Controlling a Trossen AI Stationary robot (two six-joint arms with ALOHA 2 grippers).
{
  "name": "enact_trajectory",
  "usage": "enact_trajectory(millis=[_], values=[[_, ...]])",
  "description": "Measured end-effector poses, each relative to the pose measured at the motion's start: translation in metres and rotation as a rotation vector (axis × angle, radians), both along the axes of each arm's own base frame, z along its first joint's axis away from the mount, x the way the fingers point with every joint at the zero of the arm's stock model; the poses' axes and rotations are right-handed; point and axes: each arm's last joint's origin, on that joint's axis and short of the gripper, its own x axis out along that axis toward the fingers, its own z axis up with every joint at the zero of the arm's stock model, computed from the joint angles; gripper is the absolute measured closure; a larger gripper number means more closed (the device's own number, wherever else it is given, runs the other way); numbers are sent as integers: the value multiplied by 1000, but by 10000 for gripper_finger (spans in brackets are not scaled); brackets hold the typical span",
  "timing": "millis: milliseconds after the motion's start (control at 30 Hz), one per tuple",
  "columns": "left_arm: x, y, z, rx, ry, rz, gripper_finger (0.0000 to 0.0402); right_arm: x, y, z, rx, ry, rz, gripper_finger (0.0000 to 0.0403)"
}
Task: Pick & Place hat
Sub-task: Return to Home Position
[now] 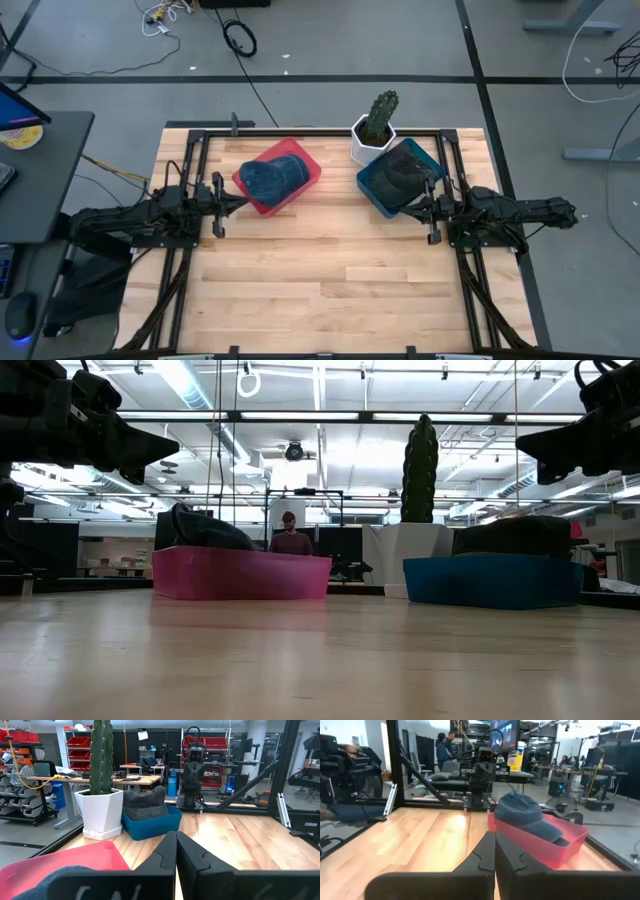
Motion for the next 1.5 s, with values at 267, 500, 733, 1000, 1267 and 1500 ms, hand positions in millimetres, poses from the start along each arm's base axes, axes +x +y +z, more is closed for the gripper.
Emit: enact_trajectory(millis=[267,500,733,1000,1267,1500], values=[[0,0,0,0,0,0,399,0,0,0,46,4,0,377],[0,0,0,0,0,0,399,0,0,0,46,4,-1,367],[0,0,0,0,1,0,399,0,0,0,46,4,-2,366],[0,0,0,0,0,0,399,0,0,0,46,4,-2,368],[0,0,0,0,0,0,399,0,0,0,45,4,-2,368],[0,0,0,0,0,0,399,0,0,0,45,4,-2,368]])
